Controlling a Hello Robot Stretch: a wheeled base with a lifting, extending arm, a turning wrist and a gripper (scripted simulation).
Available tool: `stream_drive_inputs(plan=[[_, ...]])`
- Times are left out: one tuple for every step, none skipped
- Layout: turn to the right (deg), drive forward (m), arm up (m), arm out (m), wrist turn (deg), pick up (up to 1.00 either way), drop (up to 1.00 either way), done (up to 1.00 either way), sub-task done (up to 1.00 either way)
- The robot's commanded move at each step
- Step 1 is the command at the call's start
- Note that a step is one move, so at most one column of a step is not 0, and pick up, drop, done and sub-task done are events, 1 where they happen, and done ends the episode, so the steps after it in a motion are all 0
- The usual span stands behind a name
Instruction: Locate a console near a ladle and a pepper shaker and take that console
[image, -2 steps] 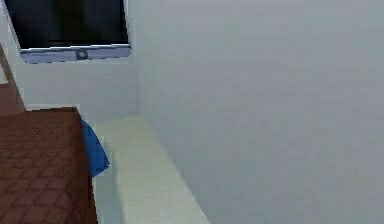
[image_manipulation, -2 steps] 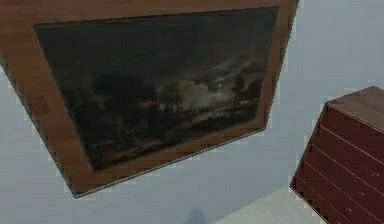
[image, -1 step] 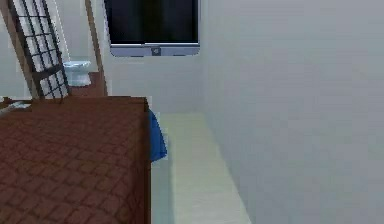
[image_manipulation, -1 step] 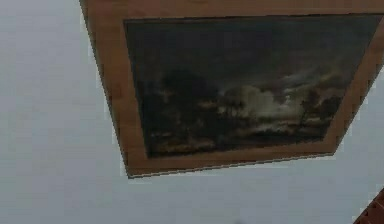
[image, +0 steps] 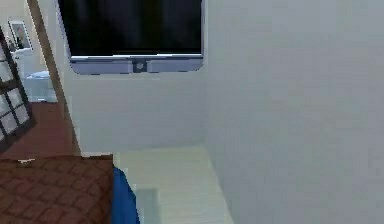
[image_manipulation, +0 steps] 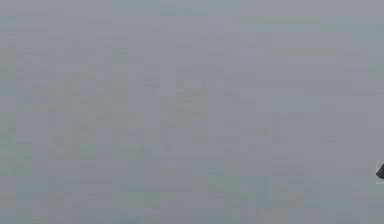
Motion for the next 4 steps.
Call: stream_drive_inputs(plan=[[0.0, 1.0, 0.0, 0.0, 0.0, 0.0, 0.0, 0.0, 0.0], [-15.0, 0.0, 0.0, 0.0, 0.0, 0.0, 0.0, 0.0, 0.0], [0.0, 0.15, 0.0, 0.0, 0.0, 0.0, 0.0, 0.0, 0.0], [-27.0, 0.0, 0.0, 0.0, 0.0, 0.0, 0.0, 0.0, 0.0]])
